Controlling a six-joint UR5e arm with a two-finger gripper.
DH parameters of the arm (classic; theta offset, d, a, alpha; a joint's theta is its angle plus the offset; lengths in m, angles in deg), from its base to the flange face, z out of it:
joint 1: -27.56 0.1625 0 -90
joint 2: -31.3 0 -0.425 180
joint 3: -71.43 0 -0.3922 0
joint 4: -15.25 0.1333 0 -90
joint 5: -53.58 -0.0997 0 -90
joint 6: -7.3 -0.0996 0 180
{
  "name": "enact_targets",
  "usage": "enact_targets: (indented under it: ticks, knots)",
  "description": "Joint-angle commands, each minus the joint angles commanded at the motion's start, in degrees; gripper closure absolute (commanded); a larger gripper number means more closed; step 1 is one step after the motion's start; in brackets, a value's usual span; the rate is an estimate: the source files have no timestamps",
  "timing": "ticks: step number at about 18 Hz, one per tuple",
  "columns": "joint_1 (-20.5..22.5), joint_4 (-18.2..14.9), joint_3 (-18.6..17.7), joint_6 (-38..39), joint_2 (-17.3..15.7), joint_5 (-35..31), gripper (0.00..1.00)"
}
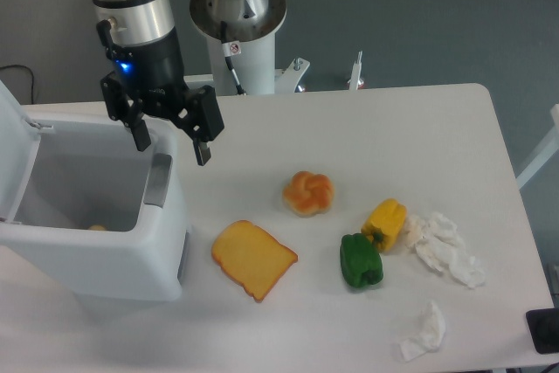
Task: Close the trash can
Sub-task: 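Raise the open gripper up and away from the trash can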
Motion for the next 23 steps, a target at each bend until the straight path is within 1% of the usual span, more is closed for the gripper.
enact_targets:
  ticks: [3,4,6,11,15,17,20,23]
  knots:
    - [0.0,0.4,0.2,-1.0,-0.3,0.1,0.0]
    - [0.0,0.4,0.2,-3.6,-0.4,0.1,0.0]
    - [-0.3,0.4,-0.1,-8.5,-1.7,-0.1,0.0]
    - [-0.3,0.3,-0.7,-8.5,-4.3,-0.2,0.0]
    - [-0.5,0.2,-1.1,-9.1,-7.2,0.3,0.0]
    - [-0.9,-0.2,-1.1,-9.0,-8.0,0.8,0.0]
    - [-1.9,-0.4,-1.1,-8.2,-9.1,4.5,0.0]
    - [-2.5,-0.4,-1.1,-5.5,-10.4,13.1,0.0]
